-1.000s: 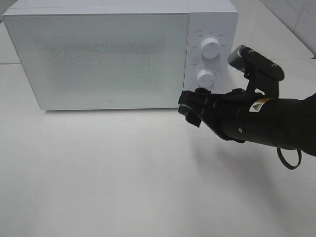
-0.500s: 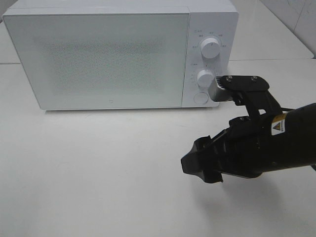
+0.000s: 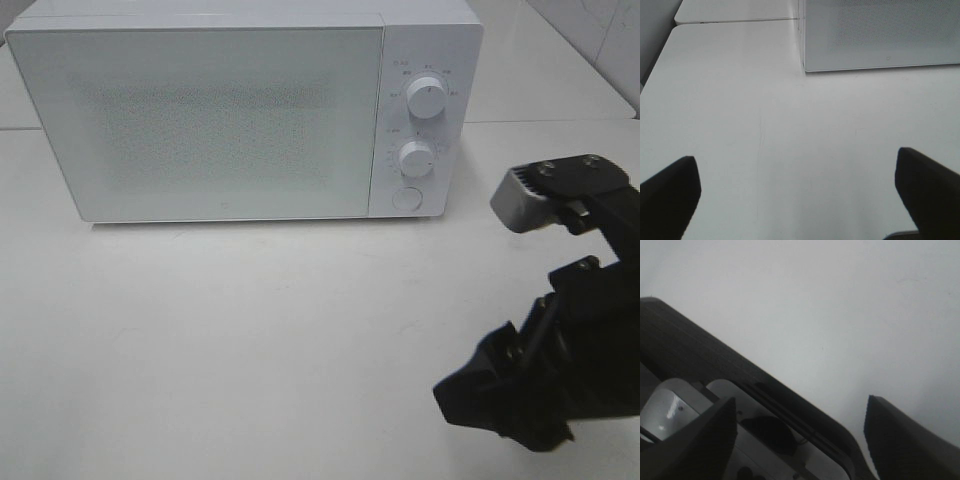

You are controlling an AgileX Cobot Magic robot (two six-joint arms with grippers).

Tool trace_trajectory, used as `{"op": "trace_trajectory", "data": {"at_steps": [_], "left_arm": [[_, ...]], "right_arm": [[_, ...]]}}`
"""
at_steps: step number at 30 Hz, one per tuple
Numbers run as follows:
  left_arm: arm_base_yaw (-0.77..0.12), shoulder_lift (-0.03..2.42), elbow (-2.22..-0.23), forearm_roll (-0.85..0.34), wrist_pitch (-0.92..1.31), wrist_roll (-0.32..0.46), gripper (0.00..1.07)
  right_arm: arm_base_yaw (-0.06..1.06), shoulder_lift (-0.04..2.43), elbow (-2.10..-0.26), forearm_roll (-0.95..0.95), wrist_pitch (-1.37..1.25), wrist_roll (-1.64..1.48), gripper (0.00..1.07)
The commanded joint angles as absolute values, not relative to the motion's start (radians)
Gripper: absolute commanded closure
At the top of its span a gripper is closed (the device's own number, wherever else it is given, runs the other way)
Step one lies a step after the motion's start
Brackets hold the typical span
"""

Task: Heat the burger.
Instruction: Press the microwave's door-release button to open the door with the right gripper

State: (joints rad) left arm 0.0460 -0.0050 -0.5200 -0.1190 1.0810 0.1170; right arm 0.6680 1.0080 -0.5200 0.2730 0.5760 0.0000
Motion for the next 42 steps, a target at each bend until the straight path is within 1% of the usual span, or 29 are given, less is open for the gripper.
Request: {"op": "trace_trajectory", "data": {"at_steps": [1, 2, 3, 4, 6, 7, 8, 9, 11, 13, 14, 16, 17, 20, 22, 23, 25, 30, 31, 42], "left_arm": [[0.045, -0.023, -0.516, -0.121, 1.072, 0.117, 0.09], [0.045, -0.023, -0.516, -0.121, 1.072, 0.117, 0.09], [0.045, -0.023, -0.516, -0.121, 1.072, 0.117, 0.09], [0.045, -0.023, -0.516, -0.121, 1.072, 0.117, 0.09], [0.045, -0.023, -0.516, -0.121, 1.072, 0.117, 0.09], [0.045, -0.023, -0.516, -0.121, 1.072, 0.117, 0.09], [0.045, -0.023, -0.516, -0.121, 1.072, 0.117, 0.09], [0.045, -0.023, -0.516, -0.121, 1.072, 0.117, 0.09], [0.045, -0.023, -0.516, -0.121, 1.072, 0.117, 0.09], [0.045, -0.023, -0.516, -0.121, 1.072, 0.117, 0.09], [0.045, -0.023, -0.516, -0.121, 1.072, 0.117, 0.09], [0.045, -0.023, -0.516, -0.121, 1.072, 0.117, 0.09], [0.045, -0.023, -0.516, -0.121, 1.072, 0.117, 0.09], [0.045, -0.023, -0.516, -0.121, 1.072, 0.117, 0.09], [0.045, -0.023, -0.516, -0.121, 1.072, 0.117, 0.09], [0.045, -0.023, -0.516, -0.121, 1.072, 0.117, 0.09], [0.045, -0.023, -0.516, -0.121, 1.072, 0.117, 0.09], [0.045, -0.023, -0.516, -0.121, 1.072, 0.117, 0.09], [0.045, -0.023, -0.516, -0.121, 1.072, 0.117, 0.09], [0.045, -0.023, -0.516, -0.121, 1.072, 0.117, 0.09]], "right_arm": [[0.667, 0.911, -0.522, 0.214, 0.705, 0.017, 0.36], [0.667, 0.911, -0.522, 0.214, 0.705, 0.017, 0.36], [0.667, 0.838, -0.522, 0.191, 0.759, 0.021, 0.36], [0.667, 0.838, -0.522, 0.191, 0.759, 0.021, 0.36], [0.667, 0.710, -0.522, 0.171, 0.830, 0.037, 0.36], [0.667, 0.710, -0.522, 0.171, 0.830, 0.037, 0.36], [0.667, 0.623, -0.522, 0.161, 0.876, 0.062, 0.36], [0.667, 0.623, -0.522, 0.161, 0.876, 0.062, 0.36], [0.667, 0.454, -0.522, 0.110, 0.949, 0.124, 0.33], [0.663, 0.427, -0.522, 0.095, 0.966, 0.136, 0.31], [0.635, 0.376, -0.522, 0.071, 1.006, 0.151, 0.28], [0.614, 0.349, -0.522, 0.062, 1.031, 0.151, 0.27], [0.568, 0.296, -0.530, 0.043, 1.057, 0.151, 0.27], [0.544, 0.269, -0.534, 0.031, 1.065, 0.140, 0.27], [0.468, 0.174, -0.536, -0.006, 1.061, 0.090, 0.29], [0.468, 0.174, -0.536, -0.006, 1.061, 0.090, 0.29], [0.431, 0.107, -0.529, -0.009, 1.036, 0.088, 0.31], [0.391, 0.024, -0.502, -0.011, 0.993, 0.083, 0.32], [0.369, -0.007, -0.503, -0.011, 0.993, 0.083, 0.32], [0.272, -0.032, -0.503, -0.011, 0.993, 0.082, 0.32]]}}
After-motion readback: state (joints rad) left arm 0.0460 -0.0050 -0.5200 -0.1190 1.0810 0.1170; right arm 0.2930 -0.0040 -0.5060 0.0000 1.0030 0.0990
